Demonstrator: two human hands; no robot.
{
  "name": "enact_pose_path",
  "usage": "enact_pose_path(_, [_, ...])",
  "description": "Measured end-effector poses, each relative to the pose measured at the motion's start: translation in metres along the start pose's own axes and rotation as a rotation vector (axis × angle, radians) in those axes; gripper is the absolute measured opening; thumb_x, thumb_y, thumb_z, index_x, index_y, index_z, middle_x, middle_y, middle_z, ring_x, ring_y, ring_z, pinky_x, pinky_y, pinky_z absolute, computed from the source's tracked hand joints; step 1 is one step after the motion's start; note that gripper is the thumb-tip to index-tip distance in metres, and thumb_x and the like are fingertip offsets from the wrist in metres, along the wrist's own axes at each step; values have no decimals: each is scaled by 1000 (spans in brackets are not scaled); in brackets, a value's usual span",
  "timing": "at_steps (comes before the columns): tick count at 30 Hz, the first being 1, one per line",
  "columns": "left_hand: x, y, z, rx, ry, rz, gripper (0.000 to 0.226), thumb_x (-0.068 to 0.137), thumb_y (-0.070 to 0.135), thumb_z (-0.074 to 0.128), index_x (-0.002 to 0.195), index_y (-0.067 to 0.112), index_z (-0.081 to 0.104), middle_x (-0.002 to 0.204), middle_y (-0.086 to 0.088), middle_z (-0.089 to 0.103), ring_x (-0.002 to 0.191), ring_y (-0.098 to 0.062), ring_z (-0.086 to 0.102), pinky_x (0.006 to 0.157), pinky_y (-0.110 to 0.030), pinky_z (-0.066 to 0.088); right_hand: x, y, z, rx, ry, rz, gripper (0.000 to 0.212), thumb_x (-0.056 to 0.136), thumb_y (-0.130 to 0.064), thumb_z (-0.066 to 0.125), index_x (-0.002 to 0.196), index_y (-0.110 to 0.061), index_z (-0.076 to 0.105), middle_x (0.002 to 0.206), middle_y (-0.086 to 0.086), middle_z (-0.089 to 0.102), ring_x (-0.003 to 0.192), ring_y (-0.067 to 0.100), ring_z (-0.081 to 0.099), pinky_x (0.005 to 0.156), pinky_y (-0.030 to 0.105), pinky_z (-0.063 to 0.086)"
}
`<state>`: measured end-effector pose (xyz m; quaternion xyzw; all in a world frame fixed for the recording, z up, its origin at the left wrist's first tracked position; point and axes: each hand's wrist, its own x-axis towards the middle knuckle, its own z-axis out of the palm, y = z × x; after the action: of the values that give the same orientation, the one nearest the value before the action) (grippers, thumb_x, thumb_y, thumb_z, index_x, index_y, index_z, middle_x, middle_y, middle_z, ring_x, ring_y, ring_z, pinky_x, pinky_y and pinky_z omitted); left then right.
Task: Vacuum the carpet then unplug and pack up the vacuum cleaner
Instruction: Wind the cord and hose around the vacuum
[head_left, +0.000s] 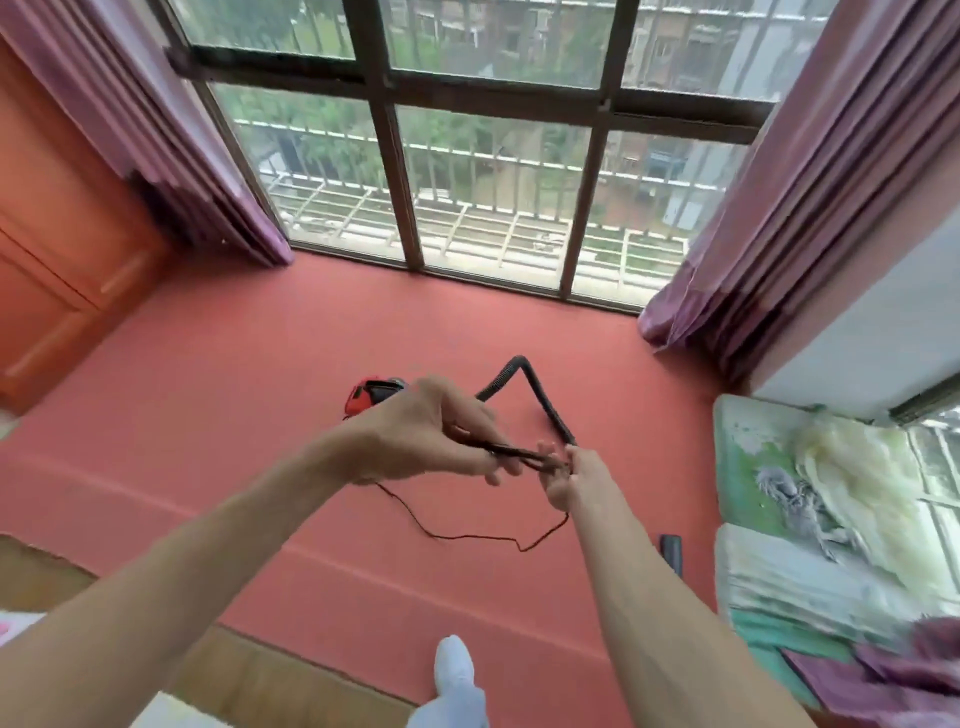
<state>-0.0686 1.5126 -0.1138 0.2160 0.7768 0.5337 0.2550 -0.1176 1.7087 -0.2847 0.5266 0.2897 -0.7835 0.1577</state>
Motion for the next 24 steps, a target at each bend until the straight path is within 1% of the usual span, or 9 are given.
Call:
enact_pose_path(3, [-21, -54, -46, -260, 433, -41, 18, 72, 4, 70, 83, 13, 82, 78, -11, 73, 66, -19, 65, 65, -30, 48, -13, 3, 33, -145, 21, -221, 19, 95, 8, 37, 100, -8, 45, 56, 14, 68, 28, 9, 51, 33, 11, 34])
enact_pose_path(5, [-24, -95, -65, -603, 750, -102, 13, 79, -3, 64, 83, -2, 76, 59, -6, 60, 51, -14, 55, 56, -27, 48, -25, 7, 48, -252, -17, -342, 23, 94, 11, 38, 89, -11, 36, 51, 13, 67, 33, 12, 57, 35, 14, 39])
enact_pose_path(9, [-10, -170, -59, -1208, 1030, -389, 48, 97, -3, 53, 57, 12, 74, 50, 8, 55, 44, -4, 43, 40, -14, 44, -54, 13, 73, -437, -156, -502, 13, 99, 1, 45, 97, -9, 38, 65, 18, 69, 50, 17, 70, 41, 24, 51])
enact_pose_path(12, [10, -201, -20, -1524, 959, -601, 27, 99, 15, 60, 74, 6, 60, 66, -1, 48, 57, -11, 46, 41, -19, 52, -82, 17, 84, -580, -206, -610, 5, 101, -4, 46, 96, -7, 44, 64, 16, 71, 54, 20, 71, 49, 34, 58])
enact_pose_path(15, [45, -198, 12, -1810, 748, -732, 41, 98, 38, 58, 85, -1, 53, 68, -12, 54, 52, -23, 57, 37, -27, 53, -111, 14, 91, -729, -221, -673, 35, 102, -10, 46, 76, 2, 66, 59, 8, 71, 60, 14, 72, 78, 40, 57])
enact_pose_path(18, [92, -177, 26, -2057, 601, -662, 61, 101, 49, 44, 115, -10, 47, 96, -27, 60, 57, -38, 67, 35, -36, 53, -137, 4, 97, -564, -314, -645, 36, 103, -6, 44, 68, -6, 52, 47, 1, 55, 44, 16, 60, 72, 40, 55])
enact_pose_path(19, [106, -169, 27, -2127, 538, -625, 71, 100, 54, 40, 125, -11, 43, 113, -31, 58, 76, -44, 68, 41, -43, 57, -145, 0, 100, -533, -331, -646, 30, 103, -7, 44, 73, -9, 47, 47, 0, 46, 40, 15, 51, 65, 37, 55])
enact_pose_path(21, [127, -152, 24, -2277, 409, -550, 90, 96, 66, 35, 139, -14, 37, 140, -34, 47, 119, -48, 55, 78, -57, 57, -157, -11, 101, -524, -346, -652, 25, 103, -10, 44, 79, -15, 42, 54, -1, 30, 39, 12, 33, 54, 27, 50])
enact_pose_path(24, [151, -133, 9, -2402, 417, -340, 103, 91, 73, 41, 138, -18, 34, 141, -34, 45, 135, -44, 45, 106, -56, 40, -172, -28, 97, -466, -328, -666, 11, 104, -13, 42, 96, -11, 51, 60, -5, 19, 40, 4, 22, 43, 17, 36])
